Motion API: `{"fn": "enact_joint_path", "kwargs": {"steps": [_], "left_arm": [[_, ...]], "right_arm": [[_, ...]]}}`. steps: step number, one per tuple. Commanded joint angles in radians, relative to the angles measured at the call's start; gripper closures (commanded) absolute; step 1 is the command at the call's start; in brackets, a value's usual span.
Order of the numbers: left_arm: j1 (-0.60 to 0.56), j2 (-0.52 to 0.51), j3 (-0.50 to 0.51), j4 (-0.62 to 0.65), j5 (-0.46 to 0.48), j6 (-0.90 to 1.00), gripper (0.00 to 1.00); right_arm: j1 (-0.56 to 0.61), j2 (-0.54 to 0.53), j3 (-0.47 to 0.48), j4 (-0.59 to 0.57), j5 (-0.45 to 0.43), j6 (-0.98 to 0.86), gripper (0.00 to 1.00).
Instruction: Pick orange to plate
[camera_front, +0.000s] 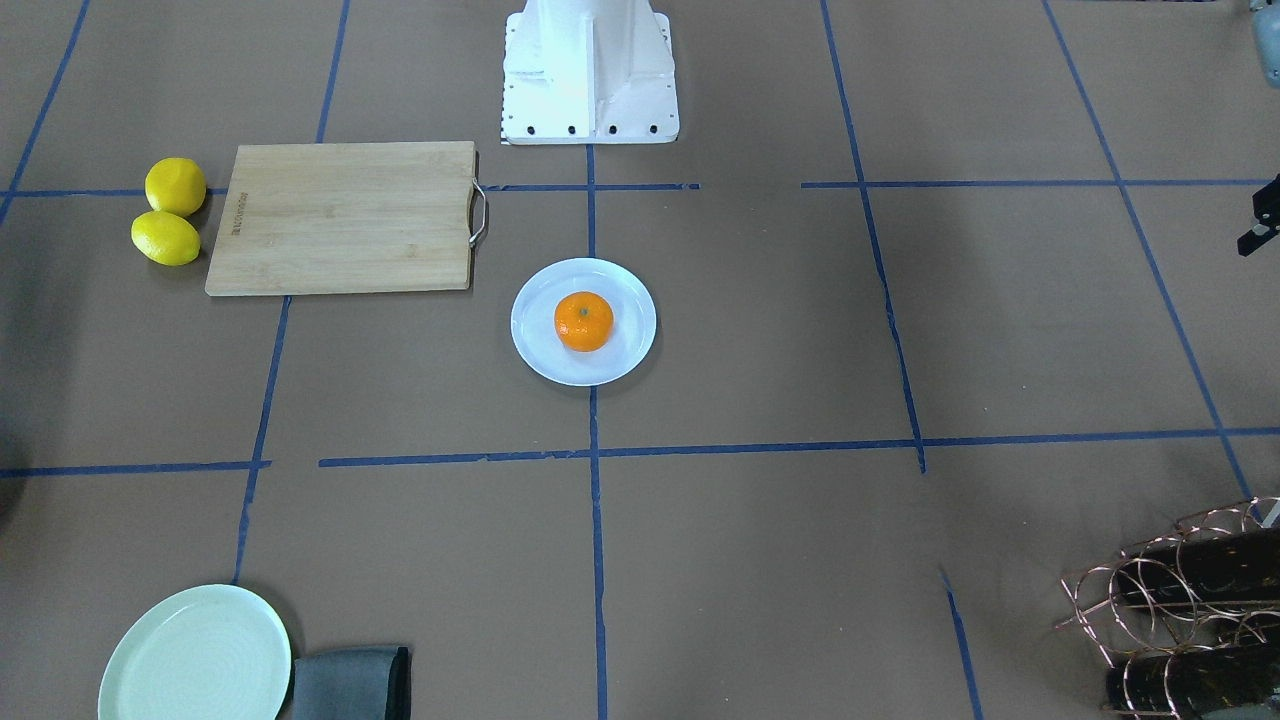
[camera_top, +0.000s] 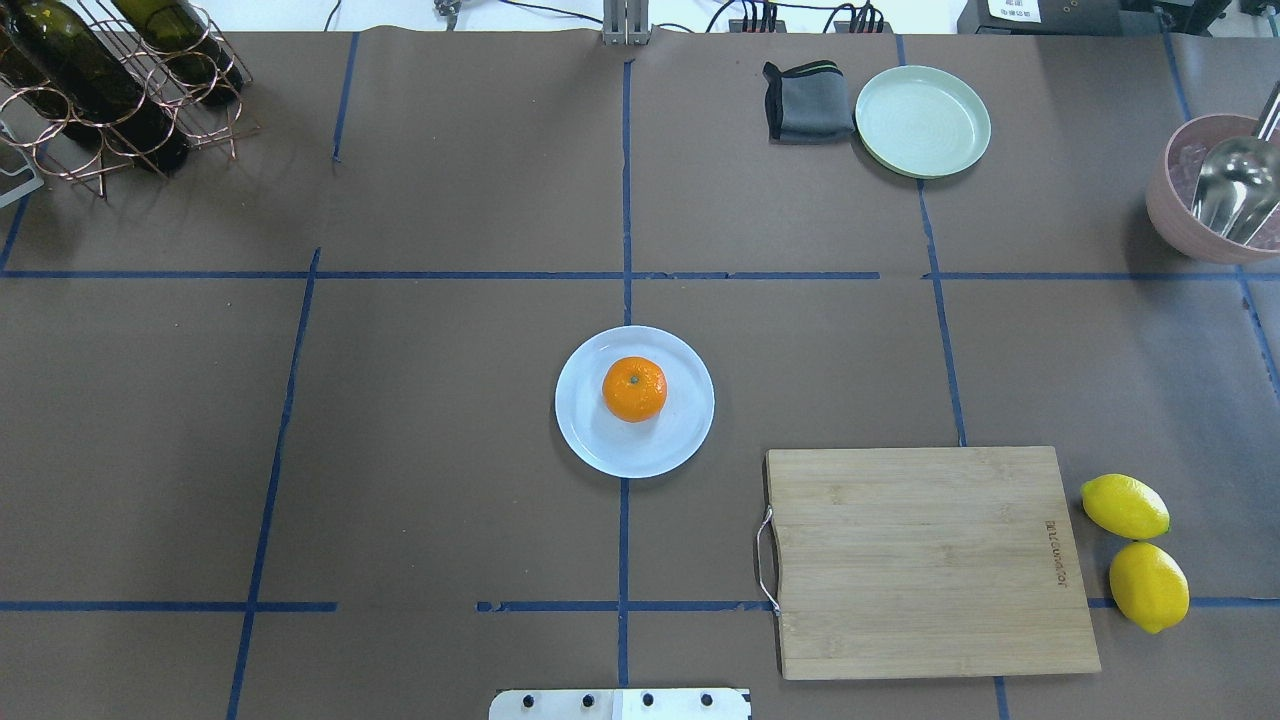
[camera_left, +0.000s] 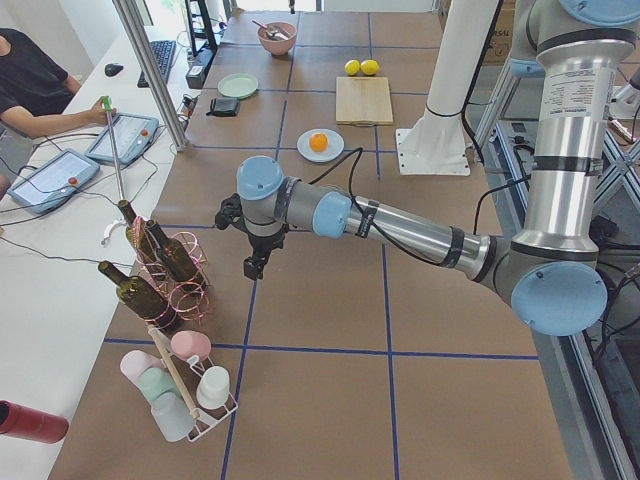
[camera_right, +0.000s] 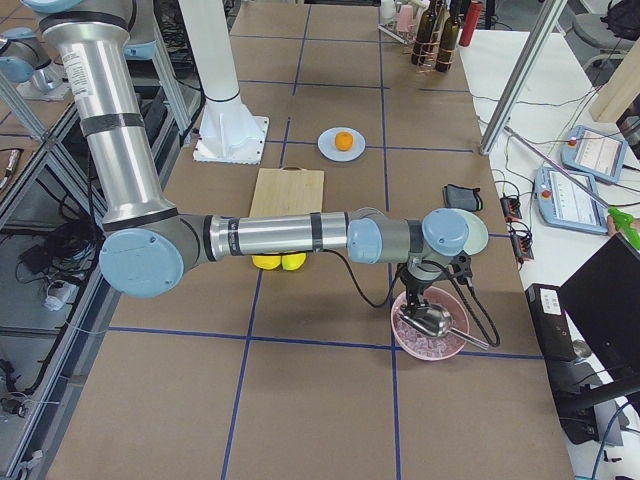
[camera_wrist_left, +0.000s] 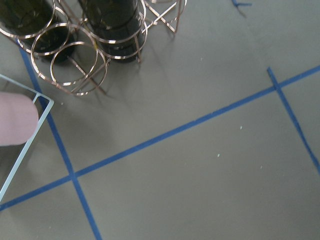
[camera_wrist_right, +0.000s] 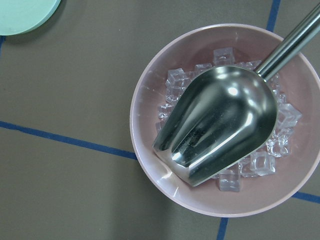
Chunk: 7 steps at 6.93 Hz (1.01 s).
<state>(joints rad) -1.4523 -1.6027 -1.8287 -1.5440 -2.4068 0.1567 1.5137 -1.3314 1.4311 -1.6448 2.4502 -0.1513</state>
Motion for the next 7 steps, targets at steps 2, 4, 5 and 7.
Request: {"fn": "enact_joint_path", "kwargs": {"steps": [2,4,5,7], "left_arm": [[-0.104,0.001,0.014,0.152,0.005,0.021,0.0],[-0.108,0.085,-0.04,0.166,0.006,0.02,0.0],[-0.106,0.122,-0.067,0.163,0.008,0.02,0.0],[-0.105,0.122,-0.058,0.156,-0.006,0.017,0.0]], "right_arm": [[0.022,0.0,-0.003,-0.042,-0.016,-0.088,0.0],[0.017,-0.008,0.011,-0.032,-0.08,-0.086,0.0],[0.013,-0.009,0.011,-0.03,-0.077,-0.085,0.0],[0.014,-0.009,0.028,-0.029,-0.08,-0.074,0.0]]}}
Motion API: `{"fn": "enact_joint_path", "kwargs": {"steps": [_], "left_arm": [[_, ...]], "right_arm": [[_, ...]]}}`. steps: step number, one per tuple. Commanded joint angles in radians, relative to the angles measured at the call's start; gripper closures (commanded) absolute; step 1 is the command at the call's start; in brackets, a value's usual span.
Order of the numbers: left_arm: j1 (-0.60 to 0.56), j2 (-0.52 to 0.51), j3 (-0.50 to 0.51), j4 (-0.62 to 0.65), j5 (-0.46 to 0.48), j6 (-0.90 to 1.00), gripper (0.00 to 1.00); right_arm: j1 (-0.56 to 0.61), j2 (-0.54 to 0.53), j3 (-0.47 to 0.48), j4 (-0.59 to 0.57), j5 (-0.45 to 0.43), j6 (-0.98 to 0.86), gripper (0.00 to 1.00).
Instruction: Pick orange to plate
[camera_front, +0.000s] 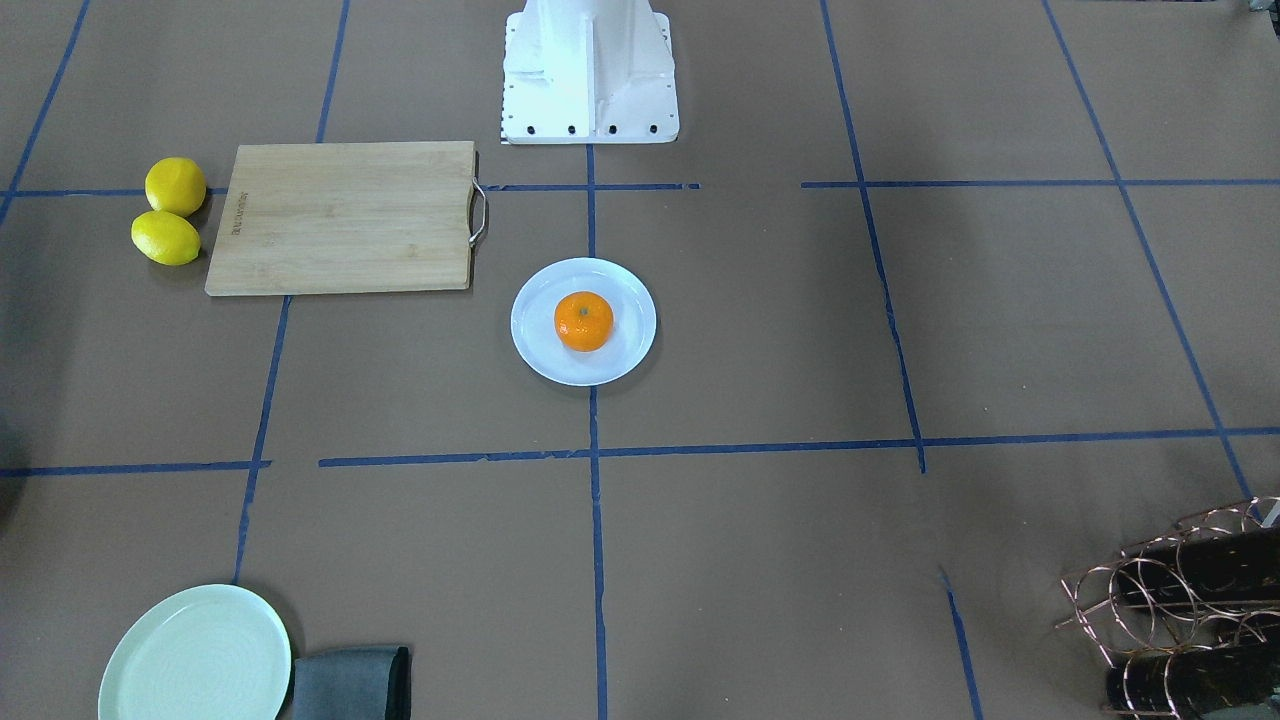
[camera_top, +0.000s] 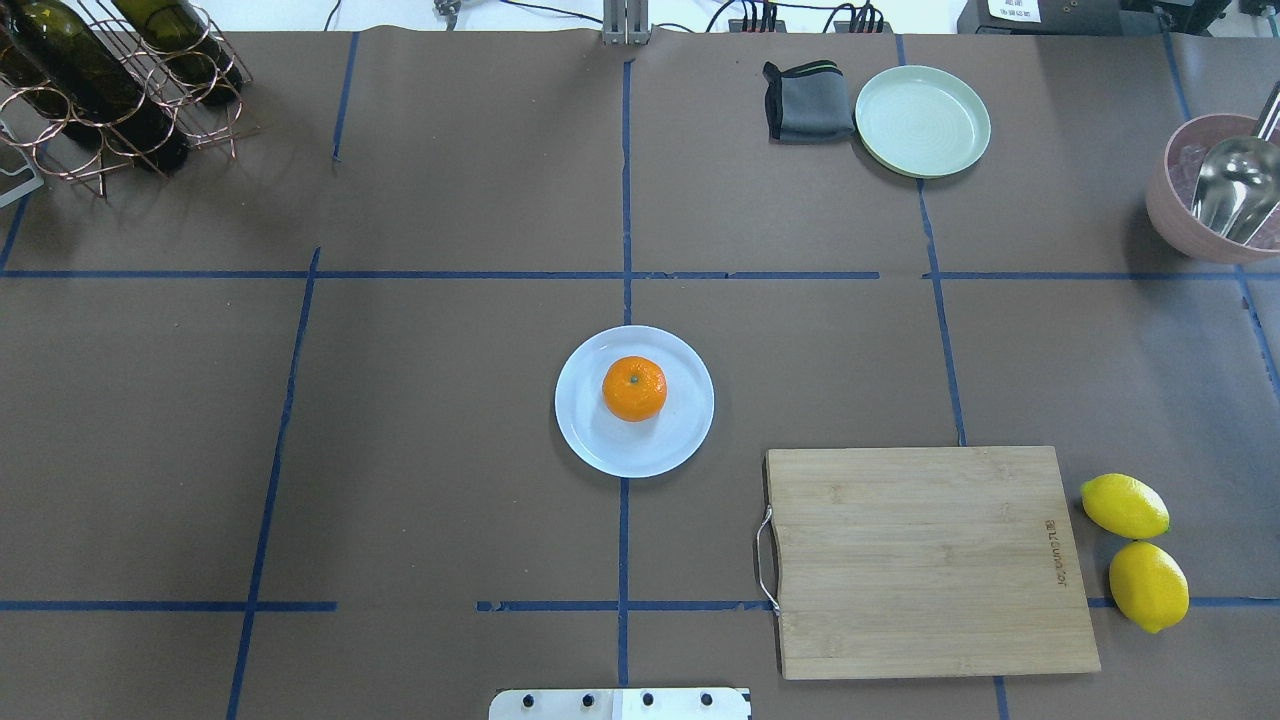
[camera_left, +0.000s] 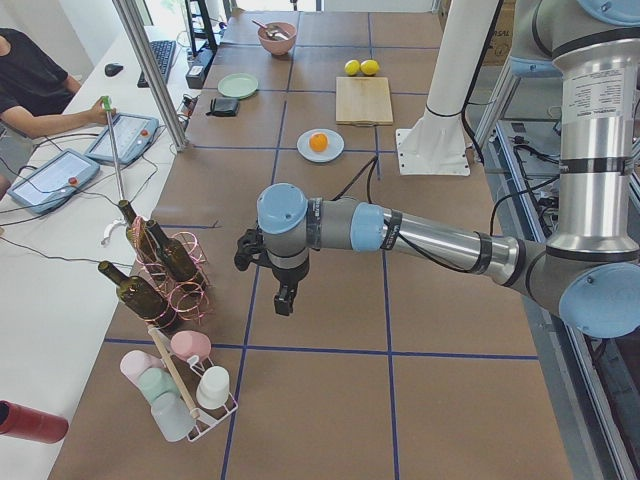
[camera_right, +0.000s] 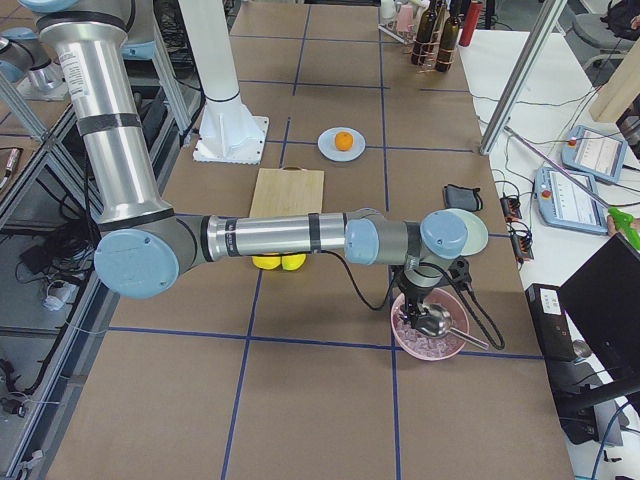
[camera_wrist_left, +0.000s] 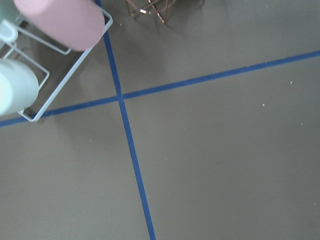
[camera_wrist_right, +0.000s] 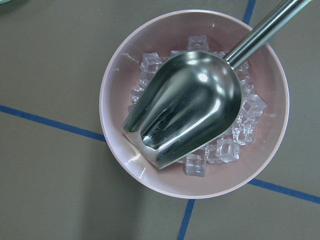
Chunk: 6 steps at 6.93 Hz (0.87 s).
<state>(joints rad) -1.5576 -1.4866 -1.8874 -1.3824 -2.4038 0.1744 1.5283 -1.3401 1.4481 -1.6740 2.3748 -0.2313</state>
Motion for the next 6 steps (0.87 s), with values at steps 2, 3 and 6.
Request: {"fn": "enact_joint_path", "kwargs": {"steps": [2,3,6], "left_arm": [[0.004,-0.055,0.04,-0.018,0.003,0.002,0.0],[0.004,-0.072,0.083,-0.023,0.006,0.004,0.0],[-0.002,-0.084,0.223,-0.024,0.005,0.004,0.0]], "right_arm": [[0.0,-0.019,0.037,-0.004,-0.003,0.007,0.0],[-0.005,-0.019,0.035,-0.006,0.004,0.009,0.0],[-0.005,-0.018,0.043,-0.006,0.018,0.01,0.0]]}}
